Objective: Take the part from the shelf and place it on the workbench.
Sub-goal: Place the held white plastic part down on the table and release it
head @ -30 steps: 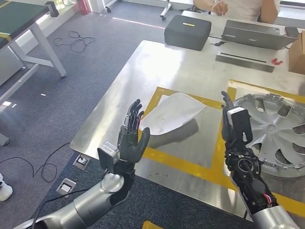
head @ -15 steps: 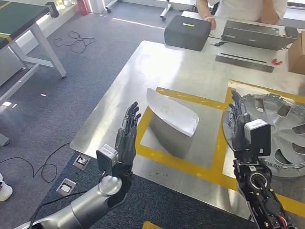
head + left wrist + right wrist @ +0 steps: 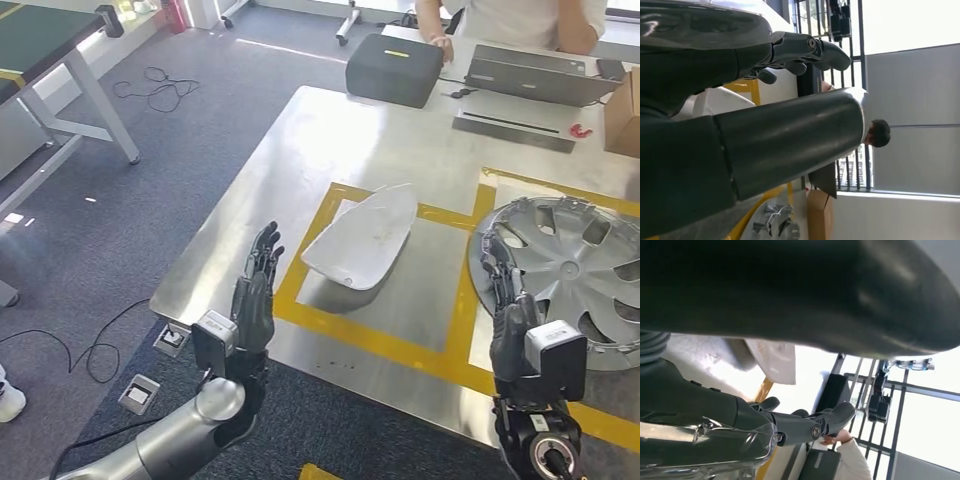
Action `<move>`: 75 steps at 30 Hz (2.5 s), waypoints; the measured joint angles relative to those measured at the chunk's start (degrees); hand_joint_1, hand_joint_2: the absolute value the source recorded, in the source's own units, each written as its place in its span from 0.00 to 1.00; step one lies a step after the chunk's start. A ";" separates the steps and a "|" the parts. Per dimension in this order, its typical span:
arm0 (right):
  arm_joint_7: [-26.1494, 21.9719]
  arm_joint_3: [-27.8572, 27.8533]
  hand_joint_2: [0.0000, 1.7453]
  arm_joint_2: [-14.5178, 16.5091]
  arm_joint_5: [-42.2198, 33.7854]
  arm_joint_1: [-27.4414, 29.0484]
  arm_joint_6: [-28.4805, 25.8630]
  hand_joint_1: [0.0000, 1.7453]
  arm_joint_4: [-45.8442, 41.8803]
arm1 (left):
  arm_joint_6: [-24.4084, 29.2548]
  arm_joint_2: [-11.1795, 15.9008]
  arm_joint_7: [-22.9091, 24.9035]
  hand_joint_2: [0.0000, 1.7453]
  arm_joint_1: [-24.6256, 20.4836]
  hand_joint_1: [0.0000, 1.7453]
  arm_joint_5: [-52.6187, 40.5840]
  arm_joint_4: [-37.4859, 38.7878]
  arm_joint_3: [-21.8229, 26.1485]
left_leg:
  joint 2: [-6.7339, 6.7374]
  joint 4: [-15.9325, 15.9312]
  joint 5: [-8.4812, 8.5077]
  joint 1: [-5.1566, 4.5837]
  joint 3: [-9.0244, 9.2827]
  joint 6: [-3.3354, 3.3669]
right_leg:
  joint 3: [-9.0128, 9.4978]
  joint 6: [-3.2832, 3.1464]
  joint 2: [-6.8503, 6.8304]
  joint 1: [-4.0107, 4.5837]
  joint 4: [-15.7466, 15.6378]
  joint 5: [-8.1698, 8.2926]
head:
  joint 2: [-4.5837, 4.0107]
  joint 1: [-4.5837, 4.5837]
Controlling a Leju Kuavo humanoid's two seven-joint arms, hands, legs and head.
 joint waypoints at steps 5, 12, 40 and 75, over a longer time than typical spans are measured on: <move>-0.24 0.39 0.00 -0.43 0.05 0.65 -0.04 0.00 -2.11 | -0.04 -0.08 -0.03 0.00 -0.19 0.00 -0.01 -0.38 0.00 | 0.42 -1.92 1.27 0.80 1.01 1.05 | -2.01 1.11 -0.30 -0.06 4.00 -2.65 | 0.00 0.28; -0.22 1.03 0.00 -1.16 0.04 1.45 -0.07 0.00 -2.94 | -0.08 -0.13 -0.02 0.00 -0.06 0.00 -0.01 -0.40 0.00 | 0.41 -1.62 0.23 1.63 1.97 -0.08 | -3.05 3.44 -0.91 -1.64 8.28 -2.17 | 0.00 0.55; 0.19 1.81 0.00 -2.11 -0.16 1.57 -0.78 0.00 -5.22 | -0.14 -0.55 -0.06 0.00 -1.15 0.00 0.66 -0.57 -0.02 | 1.14 -0.51 3.41 0.63 -2.55 1.14 | -3.98 1.88 -0.68 -0.28 14.37 -10.51 | 0.00 -0.24; 0.54 2.63 0.00 -2.86 -0.74 1.34 -0.92 0.00 -5.56 | 0.63 -0.11 0.92 0.00 -1.04 0.00 0.33 -1.06 -0.02 | 1.07 -0.59 5.81 0.44 -5.29 1.00 | 2.11 1.79 -0.91 -0.27 11.57 -8.06 | 0.00 -0.26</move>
